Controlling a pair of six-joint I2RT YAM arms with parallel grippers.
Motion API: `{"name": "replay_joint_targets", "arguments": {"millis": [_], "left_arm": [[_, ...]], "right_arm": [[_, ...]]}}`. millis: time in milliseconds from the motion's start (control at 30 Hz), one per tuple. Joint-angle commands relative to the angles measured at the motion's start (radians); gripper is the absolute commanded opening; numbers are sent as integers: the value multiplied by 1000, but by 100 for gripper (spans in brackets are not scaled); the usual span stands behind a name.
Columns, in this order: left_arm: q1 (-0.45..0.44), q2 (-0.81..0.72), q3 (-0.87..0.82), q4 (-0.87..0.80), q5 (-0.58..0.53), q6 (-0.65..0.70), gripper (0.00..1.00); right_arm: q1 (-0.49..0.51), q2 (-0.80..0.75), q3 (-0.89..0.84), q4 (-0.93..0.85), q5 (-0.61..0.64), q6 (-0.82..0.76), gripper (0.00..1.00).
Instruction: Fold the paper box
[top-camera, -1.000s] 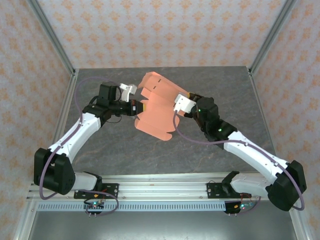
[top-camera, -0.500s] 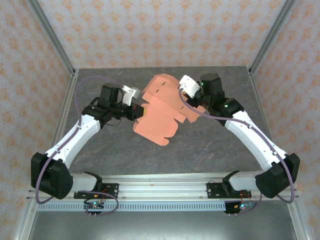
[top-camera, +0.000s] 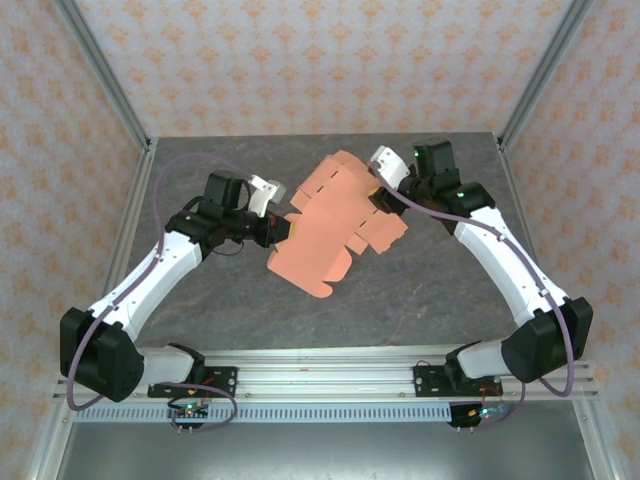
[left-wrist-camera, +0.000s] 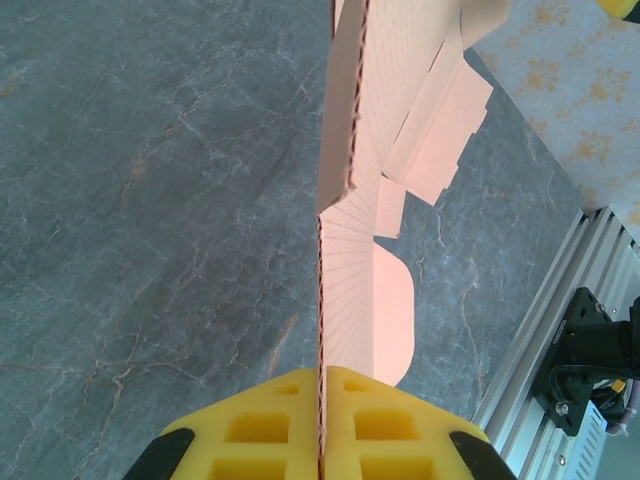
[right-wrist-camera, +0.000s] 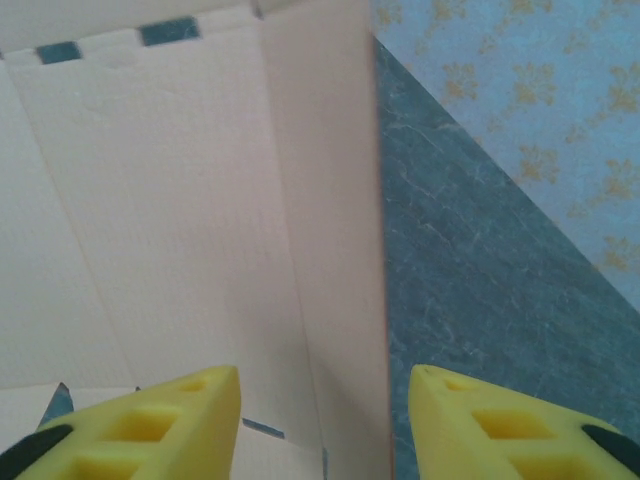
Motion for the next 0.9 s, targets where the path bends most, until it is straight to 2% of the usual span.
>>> {"name": "replay_joint_targets", "arguments": {"millis": [0, 67, 167, 467, 600, 867], "left_arm": [[-7, -33, 28, -9, -12, 24, 0], [-7, -35, 27, -9, -10, 24, 0], [-7, -35, 29, -9, -10, 26, 0], [-10, -41, 29, -10, -5, 29, 0], [-10, -43, 29, -13, -6, 28, 0], [-12, -46, 29, -16, -11, 28, 0]], "right_arm": [[-41, 0, 59, -25, -118, 49, 57], [-72, 17, 87, -54, -174, 53, 63], [-110, 67, 146, -125, -255, 39, 81], [-131, 212, 247, -220, -411, -41, 81], [-135, 276, 317, -289, -486, -79, 73], [-135, 308, 356, -328, -506, -101, 44]]}}
